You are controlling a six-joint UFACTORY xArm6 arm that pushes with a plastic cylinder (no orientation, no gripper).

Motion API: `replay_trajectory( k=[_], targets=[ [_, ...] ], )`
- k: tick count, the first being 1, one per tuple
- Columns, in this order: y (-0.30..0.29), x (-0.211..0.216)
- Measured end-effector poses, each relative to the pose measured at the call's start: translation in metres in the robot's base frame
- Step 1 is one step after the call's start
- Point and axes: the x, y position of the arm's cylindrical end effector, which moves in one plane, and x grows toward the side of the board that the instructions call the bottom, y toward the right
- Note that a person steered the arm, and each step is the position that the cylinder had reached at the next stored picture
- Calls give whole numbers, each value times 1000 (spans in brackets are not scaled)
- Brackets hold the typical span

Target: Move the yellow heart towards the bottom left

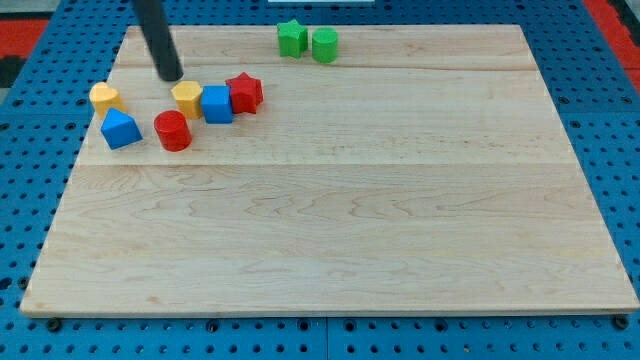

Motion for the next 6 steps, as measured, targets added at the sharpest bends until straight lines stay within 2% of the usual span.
replay_trajectory(
  k=[1, 3, 4, 5, 6],
  targets=[
    [-33, 14],
    [-56, 59],
    [-71, 60],
    [-77, 55],
    [-71, -4]
  ],
)
